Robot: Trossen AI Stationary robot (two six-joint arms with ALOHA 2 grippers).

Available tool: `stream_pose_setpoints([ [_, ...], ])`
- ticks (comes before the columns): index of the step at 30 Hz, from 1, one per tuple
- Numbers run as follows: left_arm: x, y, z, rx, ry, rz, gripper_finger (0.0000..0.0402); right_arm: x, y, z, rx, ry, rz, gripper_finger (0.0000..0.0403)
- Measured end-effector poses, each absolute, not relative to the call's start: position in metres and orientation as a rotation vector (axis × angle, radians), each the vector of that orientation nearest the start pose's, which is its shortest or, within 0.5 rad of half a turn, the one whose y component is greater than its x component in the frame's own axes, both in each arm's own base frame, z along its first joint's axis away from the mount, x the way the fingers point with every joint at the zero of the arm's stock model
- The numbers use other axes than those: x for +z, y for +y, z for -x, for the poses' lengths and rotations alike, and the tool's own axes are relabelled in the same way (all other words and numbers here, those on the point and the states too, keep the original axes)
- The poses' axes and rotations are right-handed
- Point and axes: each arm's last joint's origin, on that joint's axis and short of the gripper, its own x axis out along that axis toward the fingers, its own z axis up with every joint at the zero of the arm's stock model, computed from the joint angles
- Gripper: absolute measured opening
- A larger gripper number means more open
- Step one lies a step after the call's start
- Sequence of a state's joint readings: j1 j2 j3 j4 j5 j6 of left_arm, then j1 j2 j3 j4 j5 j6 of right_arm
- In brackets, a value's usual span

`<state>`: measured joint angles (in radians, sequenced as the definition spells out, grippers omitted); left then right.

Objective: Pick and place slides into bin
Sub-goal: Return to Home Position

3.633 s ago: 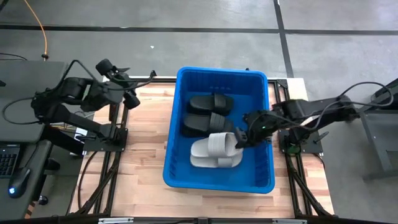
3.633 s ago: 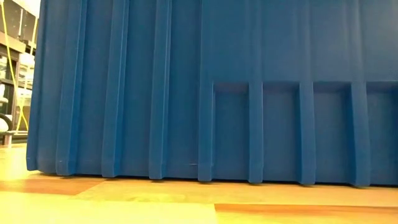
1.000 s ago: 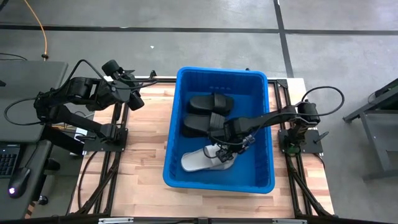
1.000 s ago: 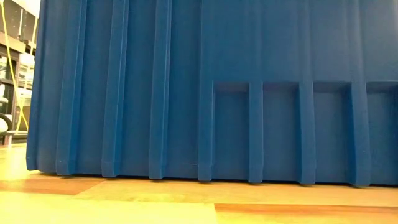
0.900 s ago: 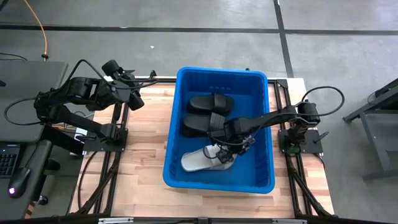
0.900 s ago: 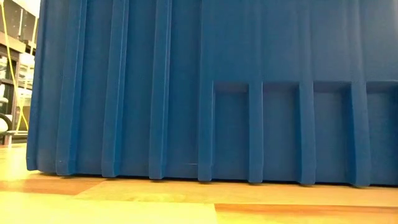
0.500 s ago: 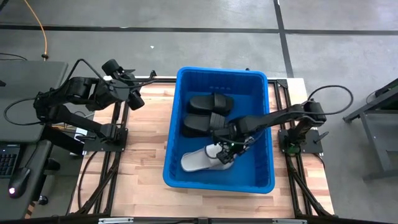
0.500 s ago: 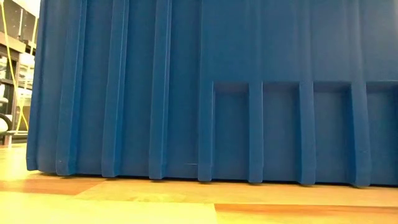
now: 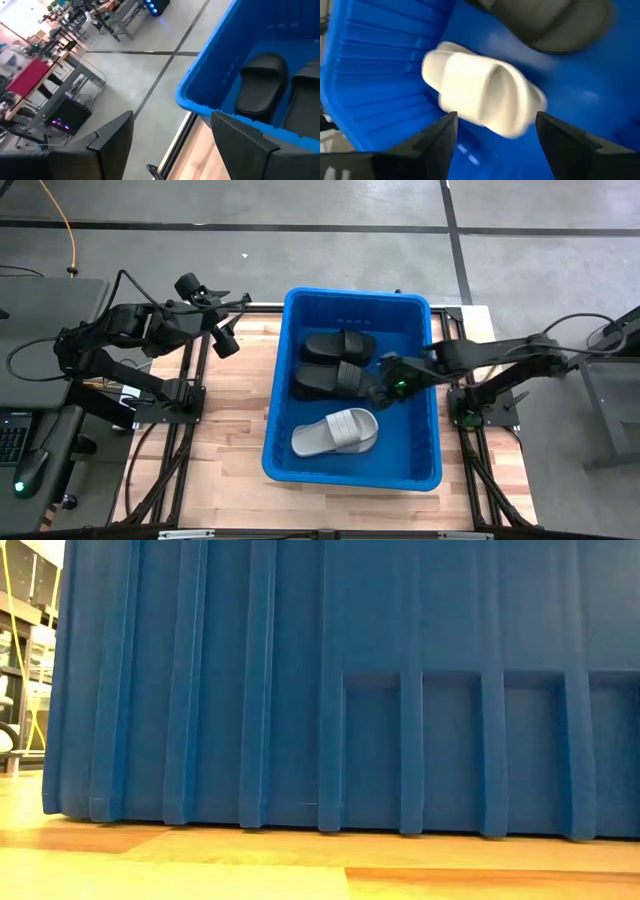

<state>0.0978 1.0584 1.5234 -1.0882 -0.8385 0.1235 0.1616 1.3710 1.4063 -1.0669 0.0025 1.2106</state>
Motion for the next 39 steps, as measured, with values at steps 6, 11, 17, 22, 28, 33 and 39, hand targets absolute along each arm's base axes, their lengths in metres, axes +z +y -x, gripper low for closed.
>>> stream_pose_setpoints([
  [6, 0.446, 0.035, -0.147, 0.843, 0.606, -0.214, 0.0255, 0.380, 0.040, -0.221, -0.445, 0.812, -1.111, 0.0256],
  [11, 0.452, 0.032, -0.156, 0.688, 0.489, -0.143, 0.0255, 0.420, 0.046, -0.214, -0.275, 0.402, -0.903, 0.0256],
  [17, 0.422, 0.028, -0.189, 0.422, 0.346, -0.121, 0.0255, 0.419, 0.048, -0.221, -0.116, 0.142, -0.762, 0.0256],
  [22, 0.396, 0.027, -0.181, 0.406, 0.252, -0.094, 0.0255, 0.384, 0.045, -0.208, 0.090, -0.162, -0.712, 0.0256],
  [28, 0.370, 0.022, -0.149, 0.357, 0.094, -0.063, 0.0255, 0.355, 0.040, -0.162, 0.224, -0.343, -0.677, 0.0256],
  [33, 0.357, 0.021, -0.122, 0.400, 0.064, -0.030, 0.0255, 0.348, 0.036, -0.132, 0.195, -0.314, -0.629, 0.0256],
  [39, 0.335, 0.020, -0.095, 0.481, 0.024, -0.021, 0.0255, 0.340, 0.027, -0.098, 0.158, -0.276, -0.552, 0.0256],
])
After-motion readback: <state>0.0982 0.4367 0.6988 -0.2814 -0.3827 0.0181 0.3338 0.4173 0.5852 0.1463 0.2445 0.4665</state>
